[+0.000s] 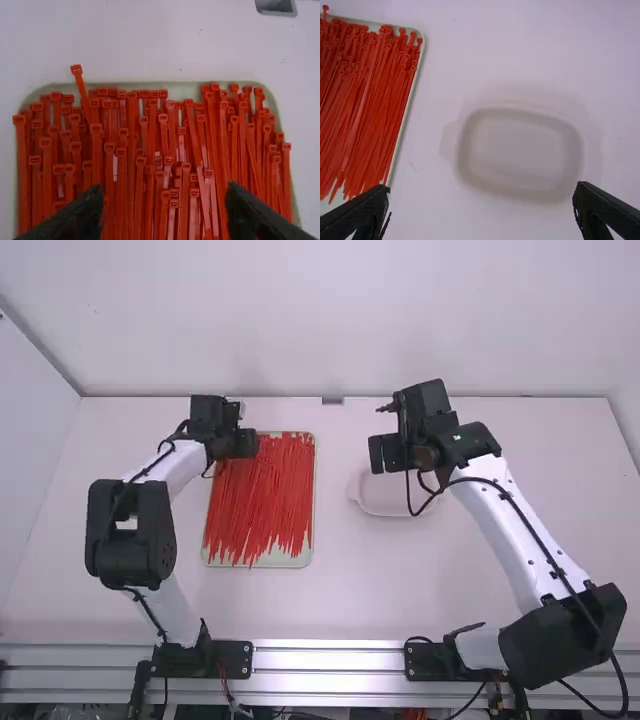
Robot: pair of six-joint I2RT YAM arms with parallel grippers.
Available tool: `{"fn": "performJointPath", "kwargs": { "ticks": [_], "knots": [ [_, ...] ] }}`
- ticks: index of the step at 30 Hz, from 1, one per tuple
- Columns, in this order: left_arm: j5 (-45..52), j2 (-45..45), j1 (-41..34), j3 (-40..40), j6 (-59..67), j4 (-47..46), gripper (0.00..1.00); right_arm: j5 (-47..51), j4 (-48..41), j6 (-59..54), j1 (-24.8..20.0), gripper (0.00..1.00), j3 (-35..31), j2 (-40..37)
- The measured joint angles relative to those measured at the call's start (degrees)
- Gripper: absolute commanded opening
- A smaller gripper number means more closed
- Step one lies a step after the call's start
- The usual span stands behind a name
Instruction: Fasten the cable tie
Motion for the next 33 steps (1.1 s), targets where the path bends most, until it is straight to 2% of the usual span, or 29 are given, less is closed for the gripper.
{"fn": "performJointPath", "kwargs": {
  "ticks": [9,13,16,20,26,33],
  "knots": [
    [0.0,0.0,0.0,-3.23,0.0,1.73,0.57,-0.02,0.09,0.7,0.0,0.98,0.0,0.0],
    [0.02,0.0,0.0,-3.23,0.02,0.5,0.63,0.04,0.35,1.55,0.0,0.98,0.0,0.0],
    [0.0,0.0,0.0,-3.23,0.04,-2.8,0.7,-0.15,0.52,1.79,0.0,0.98,0.0,0.0],
    [0.0,0.0,0.0,-2.97,0.04,-8.76,0.69,0.02,0.5,1.75,0.0,0.98,0.0,0.0],
    [0.0,0.0,-0.28,3.76,-0.02,-20.11,0.63,-0.11,0.52,1.62,0.0,0.98,0.0,0.0],
    [-0.68,0.0,-3.04,16.44,0.04,-30.16,0.73,-0.02,0.24,0.13,0.0,0.98,0.0,0.0]
  ]
}}
